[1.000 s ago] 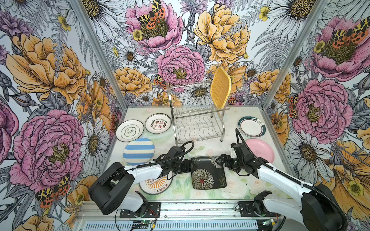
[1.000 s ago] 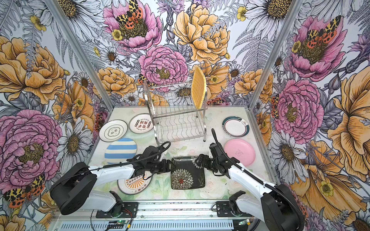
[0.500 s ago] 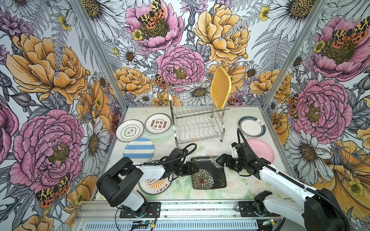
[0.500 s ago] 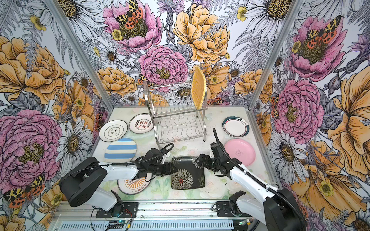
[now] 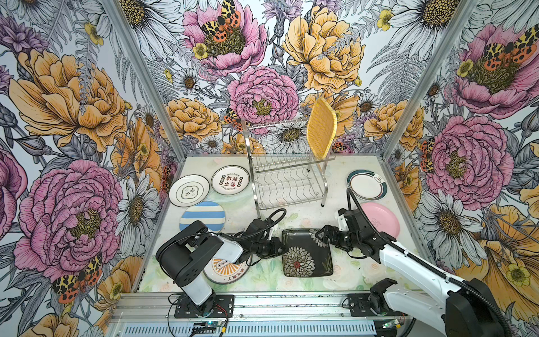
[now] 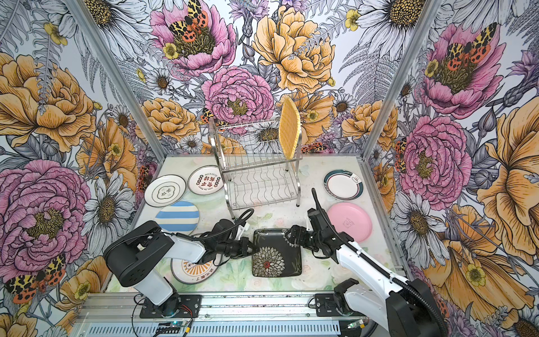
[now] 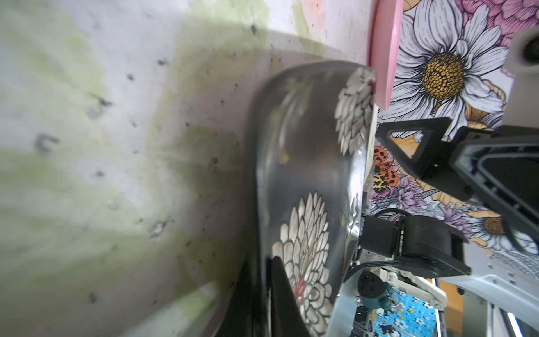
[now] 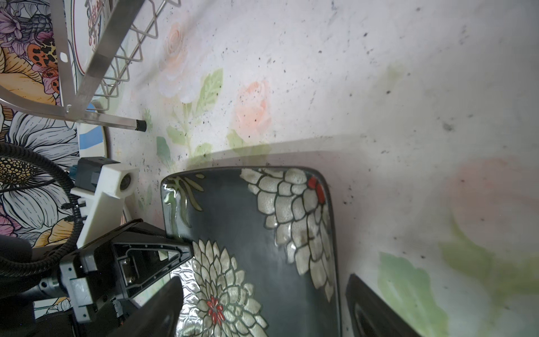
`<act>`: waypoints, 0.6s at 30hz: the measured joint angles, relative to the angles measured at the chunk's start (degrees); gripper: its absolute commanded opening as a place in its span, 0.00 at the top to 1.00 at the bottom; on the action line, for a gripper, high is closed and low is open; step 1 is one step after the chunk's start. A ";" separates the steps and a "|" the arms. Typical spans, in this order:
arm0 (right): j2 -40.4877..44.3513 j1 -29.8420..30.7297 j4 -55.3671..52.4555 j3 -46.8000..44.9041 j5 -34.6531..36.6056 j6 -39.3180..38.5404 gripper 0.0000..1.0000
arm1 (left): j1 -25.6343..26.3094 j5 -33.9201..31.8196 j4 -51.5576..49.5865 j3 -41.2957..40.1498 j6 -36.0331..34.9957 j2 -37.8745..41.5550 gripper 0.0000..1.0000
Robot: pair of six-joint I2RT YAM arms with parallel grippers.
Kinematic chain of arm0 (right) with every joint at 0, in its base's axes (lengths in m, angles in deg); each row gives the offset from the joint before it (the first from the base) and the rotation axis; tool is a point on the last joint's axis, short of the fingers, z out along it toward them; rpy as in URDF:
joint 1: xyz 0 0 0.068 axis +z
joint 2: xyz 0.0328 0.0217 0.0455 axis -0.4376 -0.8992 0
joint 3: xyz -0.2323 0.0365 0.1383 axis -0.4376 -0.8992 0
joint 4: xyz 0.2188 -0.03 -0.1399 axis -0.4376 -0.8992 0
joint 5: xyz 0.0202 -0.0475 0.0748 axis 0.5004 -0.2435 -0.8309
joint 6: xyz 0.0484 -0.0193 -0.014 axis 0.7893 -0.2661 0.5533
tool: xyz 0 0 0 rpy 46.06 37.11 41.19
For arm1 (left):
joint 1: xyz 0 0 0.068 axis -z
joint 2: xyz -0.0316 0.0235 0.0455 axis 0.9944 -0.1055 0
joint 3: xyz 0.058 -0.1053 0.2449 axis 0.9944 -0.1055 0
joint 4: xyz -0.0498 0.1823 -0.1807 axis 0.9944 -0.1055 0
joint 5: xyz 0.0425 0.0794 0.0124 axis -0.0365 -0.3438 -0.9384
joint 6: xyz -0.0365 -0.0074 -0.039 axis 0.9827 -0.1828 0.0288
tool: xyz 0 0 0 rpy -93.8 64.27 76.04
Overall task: Load plates into a dish rack
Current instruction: Pick up the plate from the bottom-center of the table.
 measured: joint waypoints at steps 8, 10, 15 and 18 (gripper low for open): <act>0.98 -0.57 -0.04 -0.28 -0.02 0.00 0.12 | 0.00 0.22 0.09 -0.72 0.92 0.39 1.00; 1.42 -0.63 -0.04 -0.28 -0.15 -0.02 0.12 | -0.26 0.17 -0.31 -1.53 0.90 1.51 1.00; 1.97 -0.74 -0.04 -0.28 -0.98 -0.20 0.11 | -2.51 0.22 -3.41 -4.02 0.83 6.16 1.00; 1.97 -0.74 -0.04 -0.26 -1.62 -0.92 0.11 | -5.14 0.20 -6.10 -5.03 0.70 9.53 1.00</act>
